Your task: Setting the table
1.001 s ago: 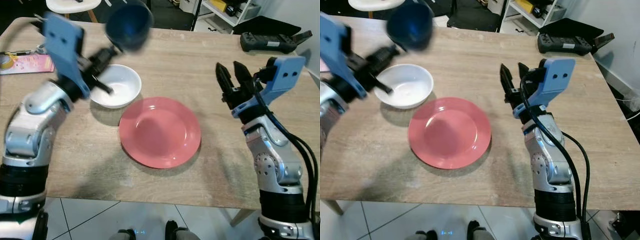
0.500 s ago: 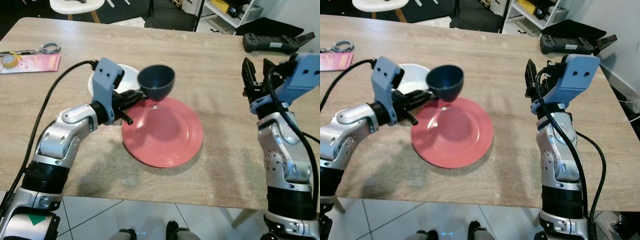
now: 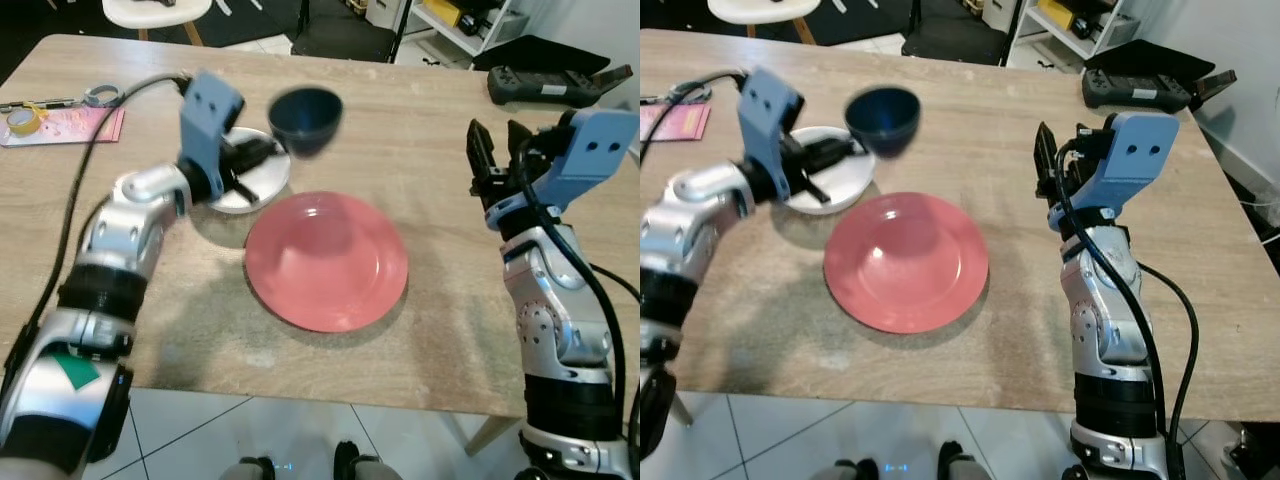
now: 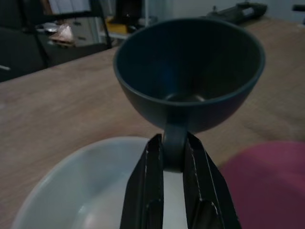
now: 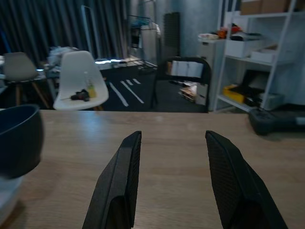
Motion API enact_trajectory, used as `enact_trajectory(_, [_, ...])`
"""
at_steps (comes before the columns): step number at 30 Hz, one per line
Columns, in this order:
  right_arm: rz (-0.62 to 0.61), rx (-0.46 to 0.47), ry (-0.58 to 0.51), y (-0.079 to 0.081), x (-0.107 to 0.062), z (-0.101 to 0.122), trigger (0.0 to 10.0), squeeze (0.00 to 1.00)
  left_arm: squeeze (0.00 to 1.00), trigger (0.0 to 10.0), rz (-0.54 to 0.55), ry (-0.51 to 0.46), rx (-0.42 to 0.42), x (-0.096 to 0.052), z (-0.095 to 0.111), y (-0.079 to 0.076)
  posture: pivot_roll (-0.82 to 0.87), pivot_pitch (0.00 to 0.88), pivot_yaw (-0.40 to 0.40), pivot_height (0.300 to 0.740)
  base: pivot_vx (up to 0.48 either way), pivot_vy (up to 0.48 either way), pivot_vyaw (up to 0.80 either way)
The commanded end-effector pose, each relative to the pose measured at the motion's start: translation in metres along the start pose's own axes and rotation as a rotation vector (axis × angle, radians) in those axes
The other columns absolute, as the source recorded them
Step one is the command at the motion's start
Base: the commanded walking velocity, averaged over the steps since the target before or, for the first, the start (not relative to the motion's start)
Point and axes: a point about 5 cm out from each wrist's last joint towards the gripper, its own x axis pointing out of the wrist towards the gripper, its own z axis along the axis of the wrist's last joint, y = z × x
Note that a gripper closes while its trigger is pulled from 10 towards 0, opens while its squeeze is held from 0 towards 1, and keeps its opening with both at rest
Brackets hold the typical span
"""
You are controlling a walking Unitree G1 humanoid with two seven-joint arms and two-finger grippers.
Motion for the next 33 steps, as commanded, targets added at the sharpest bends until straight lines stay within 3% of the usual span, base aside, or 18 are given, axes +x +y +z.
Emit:
enact_trajectory(1, [0.020, -0.009, -0.017, 0.005, -0.002, 0.004, 10.0, 0.00, 0.00, 10.0, -0.003, 0.025, -0.022, 0.001, -0.009, 0.001, 0.00, 0.244, 0.057, 0.740, 0.000, 0.000, 0.00])
enact_trajectory(6, [0.044, -0.022, -0.032, 0.012, -0.007, 0.008, 10.0, 0.00, 0.00, 10.0, 0.012, -0.032, 0.077, 0.008, 0.010, -0.002, -0.02, 0.232, 0.090, 0.740, 0.000, 0.000, 0.00])
enact_trajectory(8, [0.036, -0.028, -0.030, 0.011, -0.009, 0.006, 10.0, 0.00, 0.00, 10.0, 0.094, -0.062, 0.178, 0.004, 0.015, -0.003, -0.02, 0.228, 0.092, 0.740, 0.000, 0.000, 0.00])
enact_trajectory(11, [0.030, -0.030, -0.027, 0.009, -0.010, 0.005, 10.0, 0.00, 0.00, 10.0, 0.100, -0.089, 0.217, -0.001, 0.017, -0.008, -0.01, 0.222, 0.087, 0.740, 0.000, 0.000, 0.00])
enact_trajectory(12, [0.024, -0.029, -0.022, 0.007, -0.010, 0.003, 10.0, 0.00, 0.00, 10.0, 0.033, -0.138, 0.239, -0.012, 0.019, -0.024, 0.00, 0.217, 0.079, 0.740, 0.000, 0.000, 0.00])
enact_trajectory(13, [0.024, -0.029, -0.022, 0.007, -0.010, 0.003, 10.0, 0.00, 0.00, 10.0, 0.033, -0.138, 0.239, -0.012, 0.019, -0.024, 0.00, 0.217, 0.079, 0.740, 0.000, 0.000, 0.00])
enact_trajectory(18, [0.043, -0.028, 0.005, 0.009, -0.007, -0.006, 10.0, 0.00, 0.00, 10.0, -0.132, -0.170, 0.261, -0.045, 0.023, -0.060, 0.03, 0.209, 0.060, 0.740, 0.000, 0.000, 0.00])
enact_trajectory(21, [0.054, -0.021, 0.011, 0.011, -0.006, -0.009, 10.0, 0.00, 0.00, 10.0, -0.098, -0.164, 0.271, -0.056, 0.021, -0.065, 0.05, 0.206, 0.053, 0.740, 0.000, 0.000, 0.00])
enact_trajectory(25, [0.066, -0.012, 0.029, 0.014, -0.005, -0.015, 10.0, 0.00, 0.00, 10.0, 0.073, -0.188, 0.318, -0.079, 0.023, -0.071, 0.07, 0.205, 0.044, 0.740, 0.000, 0.000, 0.00])
enact_trajectory(27, [0.068, -0.011, 0.033, 0.014, -0.005, -0.016, 10.0, 0.00, 0.00, 10.0, 0.093, -0.189, 0.320, -0.084, 0.024, -0.073, 0.07, 0.205, 0.044, 0.740, 0.000, 0.000, 0.00])
enact_trajectory(28, [0.069, -0.010, 0.041, 0.014, -0.006, -0.019, 10.0, 0.00, 0.00, 10.0, 0.105, -0.168, 0.244, -0.092, 0.018, -0.078, 0.08, 0.205, 0.040, 0.740, 0.000, 0.000, 0.00])
enact_trajectory(33, [0.063, -0.017, 0.058, 0.012, -0.007, -0.024, 10.0, 0.00, 0.00, 10.0, 0.152, -0.086, 0.118, -0.111, -0.005, -0.092, 0.08, 0.207, 0.039, 0.740, 0.000, 0.000, 0.00])
